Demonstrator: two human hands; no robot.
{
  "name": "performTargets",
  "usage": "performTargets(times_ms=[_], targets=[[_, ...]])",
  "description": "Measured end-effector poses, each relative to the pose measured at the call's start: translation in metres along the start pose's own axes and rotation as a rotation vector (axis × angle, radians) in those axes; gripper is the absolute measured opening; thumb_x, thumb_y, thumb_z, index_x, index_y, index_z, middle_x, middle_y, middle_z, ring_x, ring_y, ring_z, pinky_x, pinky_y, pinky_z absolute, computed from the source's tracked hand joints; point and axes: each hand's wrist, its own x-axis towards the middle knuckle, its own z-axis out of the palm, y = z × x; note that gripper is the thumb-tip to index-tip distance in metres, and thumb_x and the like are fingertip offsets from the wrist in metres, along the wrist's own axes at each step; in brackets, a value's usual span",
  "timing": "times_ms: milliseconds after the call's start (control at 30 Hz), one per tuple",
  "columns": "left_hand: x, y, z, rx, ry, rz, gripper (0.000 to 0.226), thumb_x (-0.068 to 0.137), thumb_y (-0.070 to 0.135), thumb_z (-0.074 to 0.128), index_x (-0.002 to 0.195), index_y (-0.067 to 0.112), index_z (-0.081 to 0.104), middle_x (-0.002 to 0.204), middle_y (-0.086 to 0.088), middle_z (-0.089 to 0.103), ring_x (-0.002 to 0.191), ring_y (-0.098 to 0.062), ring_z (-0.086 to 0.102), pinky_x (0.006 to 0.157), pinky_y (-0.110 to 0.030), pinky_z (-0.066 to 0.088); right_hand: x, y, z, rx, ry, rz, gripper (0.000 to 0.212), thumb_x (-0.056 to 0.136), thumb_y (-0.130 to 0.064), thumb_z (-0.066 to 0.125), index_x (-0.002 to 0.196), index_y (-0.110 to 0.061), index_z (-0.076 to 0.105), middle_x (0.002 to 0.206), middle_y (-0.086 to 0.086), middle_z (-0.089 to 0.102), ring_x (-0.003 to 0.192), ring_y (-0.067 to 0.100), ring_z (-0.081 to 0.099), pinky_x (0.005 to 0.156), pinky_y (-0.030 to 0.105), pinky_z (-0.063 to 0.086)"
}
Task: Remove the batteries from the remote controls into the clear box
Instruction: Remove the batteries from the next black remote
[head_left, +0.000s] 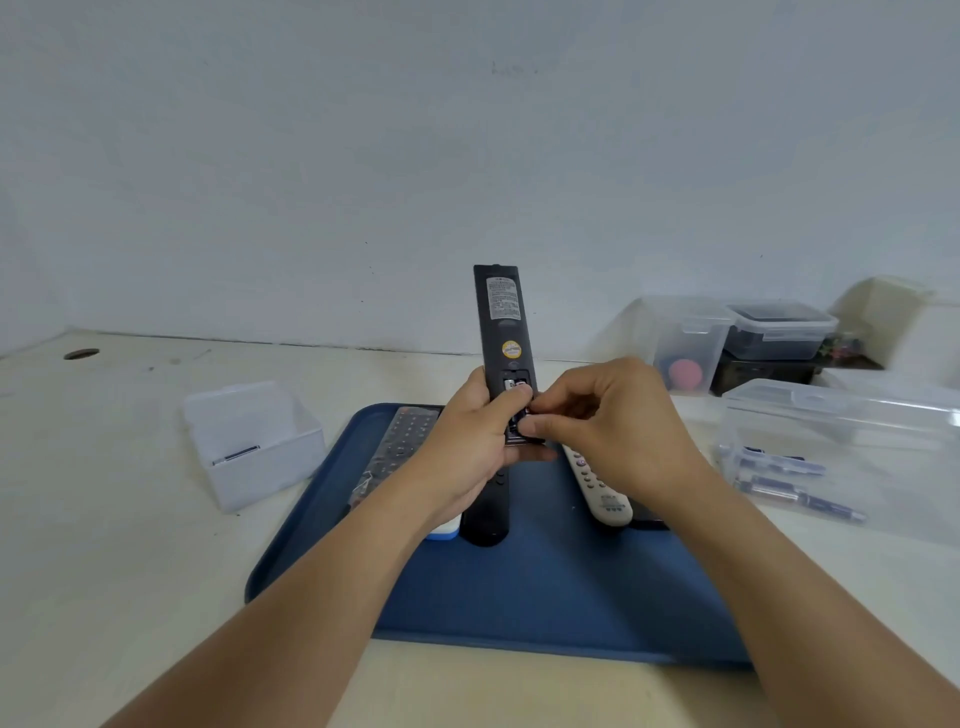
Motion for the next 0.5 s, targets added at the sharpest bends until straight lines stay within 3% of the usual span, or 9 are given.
performTargets(times_ms=[67, 167, 267, 300, 367, 433, 500], targets=[[-0.001, 0.001, -0.001, 0.005, -0.017, -0.001, 0.02, 0.106, 0.011, 0.049, 0.124, 0.003, 0.053, 0.092, -0.006, 0.074, 0.077, -0.016, 0.072, 0.061, -0.029, 0.058, 0.003, 0.006, -0.001, 0.128, 0.03, 0.058, 0.016, 0.069, -0.009, 0.09, 0.076, -0.01, 0.075, 0.062, 0.0, 0.066, 0.055, 0.011, 0.056, 0.056, 0.024, 0.049], [0.0, 0.0, -0.001, 0.07, -0.015, 0.014, 0.021, 0.106, 0.011, 0.05, 0.125, 0.003, 0.052, 0.104, -0.011, 0.073, 0.081, -0.018, 0.073, 0.064, -0.029, 0.059, 0.003, 0.013, 0.001, 0.186, 0.028, 0.17, 0.018, 0.069, -0.011, 0.09, 0.078, -0.007, 0.074, 0.064, 0.005, 0.063, 0.059, 0.018, 0.054, 0.058, 0.03, 0.048], [-0.001, -0.001, 0.001, 0.065, -0.011, 0.027, 0.02, 0.107, 0.011, 0.047, 0.124, 0.001, 0.049, 0.104, -0.017, 0.074, 0.081, -0.022, 0.074, 0.062, -0.028, 0.058, 0.008, 0.019, -0.017, 0.322, 0.082, 0.323, 0.008, 0.082, -0.015, 0.08, 0.079, -0.01, 0.075, 0.065, 0.002, 0.066, 0.055, 0.014, 0.054, 0.046, 0.02, 0.041], [-0.001, -0.001, 0.002, 0.067, -0.015, 0.036, 0.018, 0.108, 0.011, 0.046, 0.123, 0.002, 0.049, 0.102, -0.017, 0.076, 0.081, -0.022, 0.075, 0.062, -0.028, 0.058, 0.009, 0.021, -0.028, 0.291, 0.118, 0.361, 0.006, 0.085, -0.015, 0.077, 0.08, -0.012, 0.075, 0.069, 0.001, 0.068, 0.054, 0.011, 0.055, 0.046, 0.018, 0.04], [0.0, -0.001, 0.002, 0.078, -0.021, 0.051, 0.015, 0.108, 0.011, 0.045, 0.12, 0.003, 0.049, 0.099, -0.015, 0.078, 0.081, -0.021, 0.075, 0.061, -0.027, 0.058, 0.011, 0.032, -0.05, -0.033, 0.102, 0.373, 0.007, 0.086, -0.014, 0.073, 0.086, -0.02, 0.075, 0.081, -0.006, 0.073, 0.063, 0.005, 0.06, 0.058, 0.016, 0.043], [0.0, -0.002, 0.001, 0.085, -0.014, 0.047, 0.013, 0.108, 0.011, 0.045, 0.119, 0.004, 0.049, 0.098, -0.013, 0.078, 0.08, -0.021, 0.075, 0.061, -0.026, 0.058, 0.008, 0.039, -0.062, -0.338, -0.011, 0.368, 0.021, 0.083, -0.013, 0.072, 0.099, -0.027, 0.074, 0.095, -0.009, 0.072, 0.078, 0.001, 0.061, 0.071, 0.016, 0.043], [0.0, -0.002, 0.0, 0.083, 0.002, 0.033, 0.013, 0.108, 0.011, 0.046, 0.119, 0.004, 0.05, 0.097, -0.013, 0.079, 0.08, -0.021, 0.075, 0.061, -0.027, 0.058, 0.003, 0.042, -0.067, -0.405, -0.121, 0.381, 0.035, 0.081, -0.011, 0.074, 0.11, -0.029, 0.069, 0.106, -0.012, 0.066, 0.086, 0.004, 0.062, 0.074, 0.016, 0.044]])
